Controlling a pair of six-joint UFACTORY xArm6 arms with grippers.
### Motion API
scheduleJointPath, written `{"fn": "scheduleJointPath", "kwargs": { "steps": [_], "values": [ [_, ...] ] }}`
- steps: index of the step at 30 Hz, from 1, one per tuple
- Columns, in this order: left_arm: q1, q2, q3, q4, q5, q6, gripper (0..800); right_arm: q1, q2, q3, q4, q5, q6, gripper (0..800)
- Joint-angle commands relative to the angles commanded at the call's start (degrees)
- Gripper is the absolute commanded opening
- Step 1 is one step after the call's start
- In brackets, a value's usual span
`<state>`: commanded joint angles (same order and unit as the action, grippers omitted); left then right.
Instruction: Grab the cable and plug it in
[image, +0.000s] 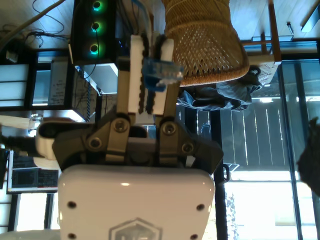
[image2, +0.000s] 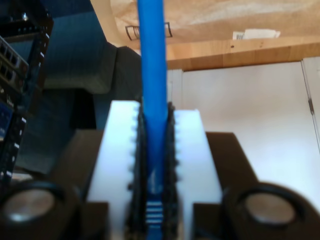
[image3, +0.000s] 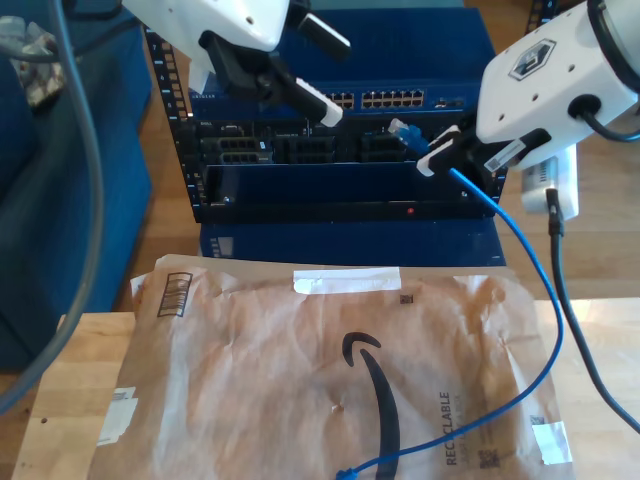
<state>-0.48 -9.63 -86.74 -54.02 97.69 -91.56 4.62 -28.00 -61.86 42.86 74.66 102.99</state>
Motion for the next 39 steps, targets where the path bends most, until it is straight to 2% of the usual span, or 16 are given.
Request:
{"fn": "scheduleJointPath", "kwargs": {
  "steps": [10, 15, 19, 39],
  "values": [
    [1.2, 0.0, -0.9, -1.4, 2.2, 0.2, 799, -2.0, 0.1, -0.6, 2.3, 2.2, -1.2, 3],
    [1.9, 0.0, -0.9, -2.5, 2.4, 0.3, 799, -2.3, 0.1, -0.9, 6.4, 4.4, -3.2, 3],
    [2.1, 0.0, -0.9, -2.7, 2.5, 0.3, 799, -4.9, 0.1, -1.1, 6.8, 5.8, -3.3, 3],
    [1.9, 0.2, -0.7, -2.8, 1.6, 0.2, 799, -4.9, 0.5, -2.8, 6.9, 5.7, -3.1, 4]
  ]
}}
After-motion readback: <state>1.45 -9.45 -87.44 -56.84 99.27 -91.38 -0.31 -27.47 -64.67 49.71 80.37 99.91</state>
